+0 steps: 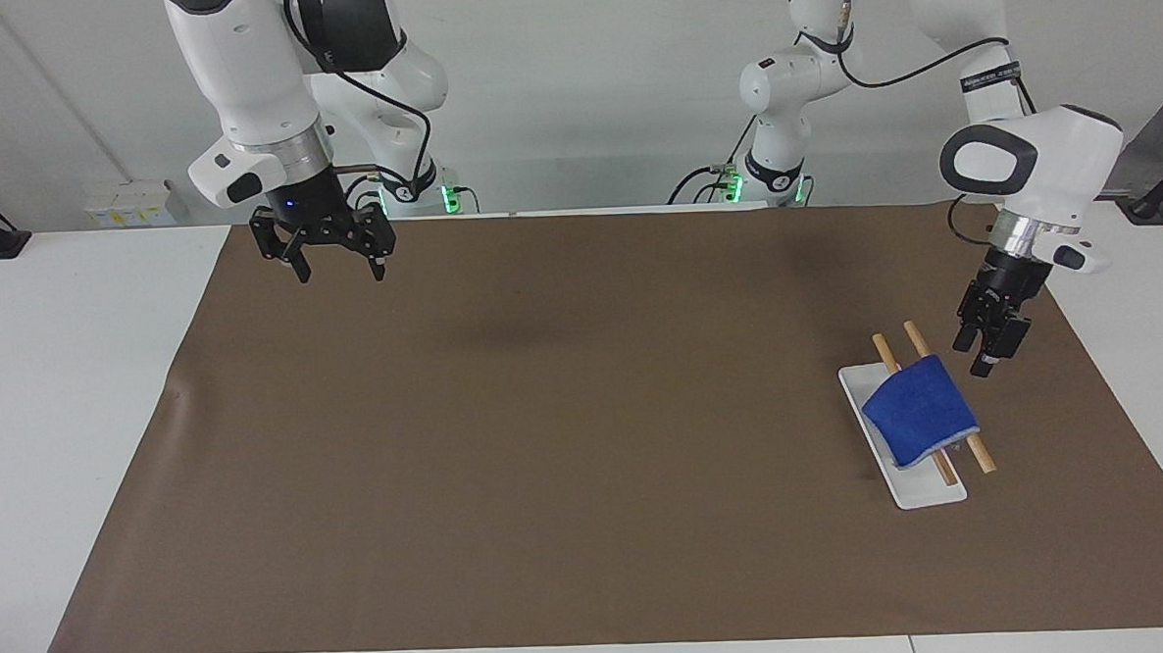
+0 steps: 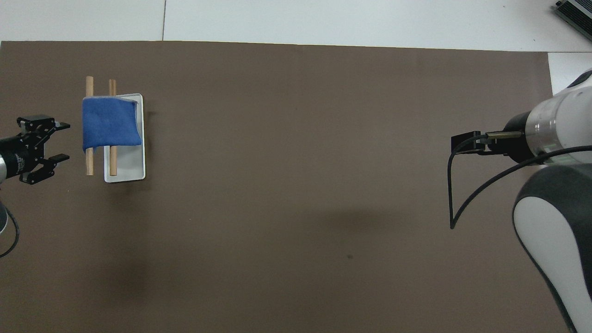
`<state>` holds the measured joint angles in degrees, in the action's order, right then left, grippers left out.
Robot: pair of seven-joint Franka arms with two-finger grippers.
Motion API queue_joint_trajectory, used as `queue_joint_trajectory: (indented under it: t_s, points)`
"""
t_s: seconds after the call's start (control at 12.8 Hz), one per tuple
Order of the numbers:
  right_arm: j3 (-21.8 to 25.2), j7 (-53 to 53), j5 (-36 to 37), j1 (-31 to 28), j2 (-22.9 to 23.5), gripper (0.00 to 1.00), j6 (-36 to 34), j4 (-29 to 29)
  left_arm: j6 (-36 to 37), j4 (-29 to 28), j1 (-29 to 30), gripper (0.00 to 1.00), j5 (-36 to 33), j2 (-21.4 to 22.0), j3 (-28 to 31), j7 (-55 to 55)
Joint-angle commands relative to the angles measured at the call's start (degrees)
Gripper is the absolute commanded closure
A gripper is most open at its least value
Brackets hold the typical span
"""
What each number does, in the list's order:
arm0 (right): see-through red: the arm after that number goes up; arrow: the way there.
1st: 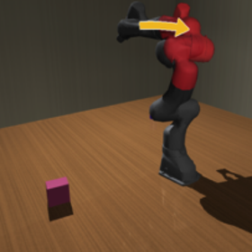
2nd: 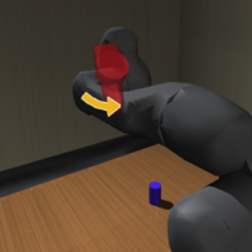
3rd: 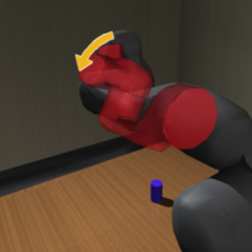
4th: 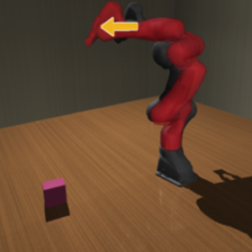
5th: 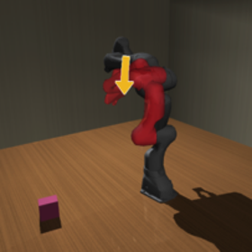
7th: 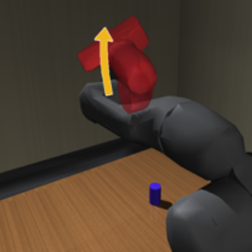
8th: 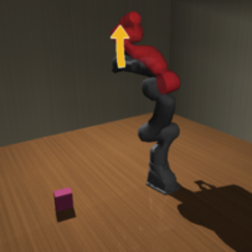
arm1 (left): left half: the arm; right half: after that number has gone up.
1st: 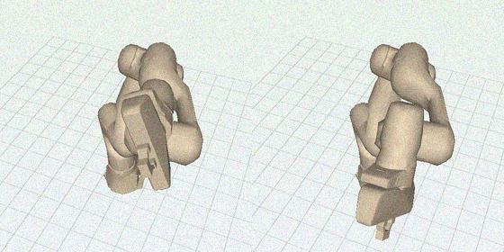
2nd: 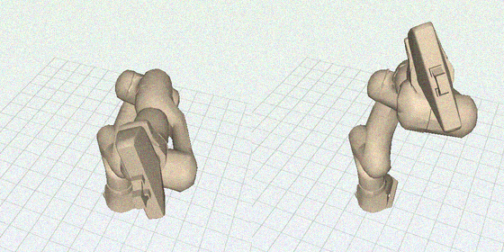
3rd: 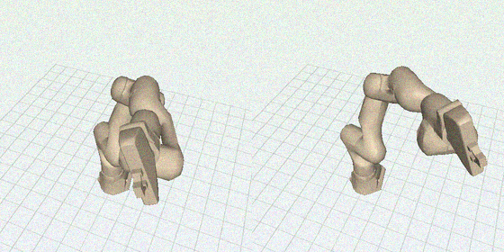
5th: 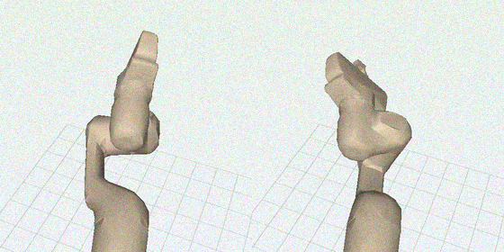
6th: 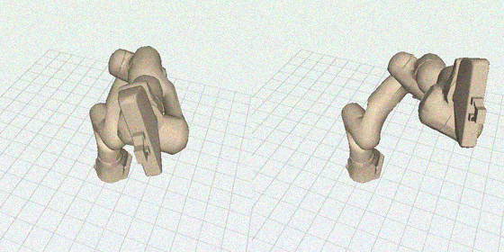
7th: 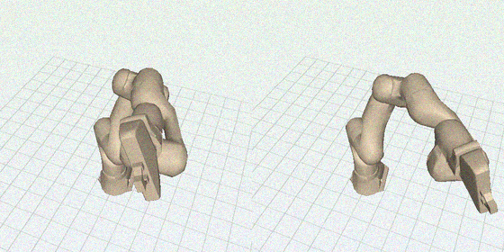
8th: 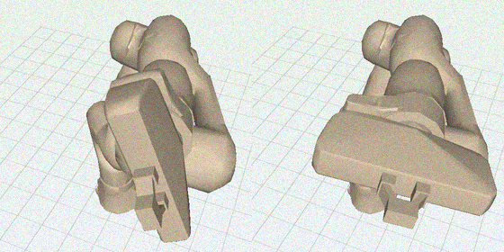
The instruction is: Right arm passes towel to left arm to hang
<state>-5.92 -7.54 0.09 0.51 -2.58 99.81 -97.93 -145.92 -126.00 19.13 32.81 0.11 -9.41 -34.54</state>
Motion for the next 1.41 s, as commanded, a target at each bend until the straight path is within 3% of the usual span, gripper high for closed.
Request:
queue_joint_trajectory:
  t_s: [0.0, 0.31, 0.55, 0.78, 1.02, 1.33]
  points:
    - [-0.2, 2.4, -0.1, -0.2, 0.4, 0.0, -3.9, 2.5, 9.3, 4.2, 1.6, 0.19, -1.7, 1.6, 1.3, 0.9]
    - [-0.1, 2.4, -3.1, -0.4, 0.4, 0.0, -6.0, 2.7, 30.5, 18.7, 2.8, 0.16, -16.3, 1.0, 1.5, 1.0]
    - [-0.1, 2.3, -3.3, -0.3, -0.2, 0.0, -5.9, 1.4, 37.9, 23.5, 1.4, 0.15, -23.2, 0.9, 0.7, 1.3]
    - [-0.1, 2.3, -3.3, -0.3, -0.3, 0.0, -5.9, 1.4, 45.7, 29.3, -4.6, 0.14, -30.9, -0.2, 0.5, 5.9]
    - [-0.1, 2.4, -2.1, -0.2, -0.3, 0.0, -5.2, 1.4, 51.9, 34.0, -6.4, 0.14, -31.8, -1.3, 0.4, 13.6]
    - [-0.1, 2.4, -0.5, -0.2, -0.4, 0.0, -5.7, 1.3, 54.9, 36.2, -10.2, 0.11, -34.4, -2.1, 0.0, 19.3]
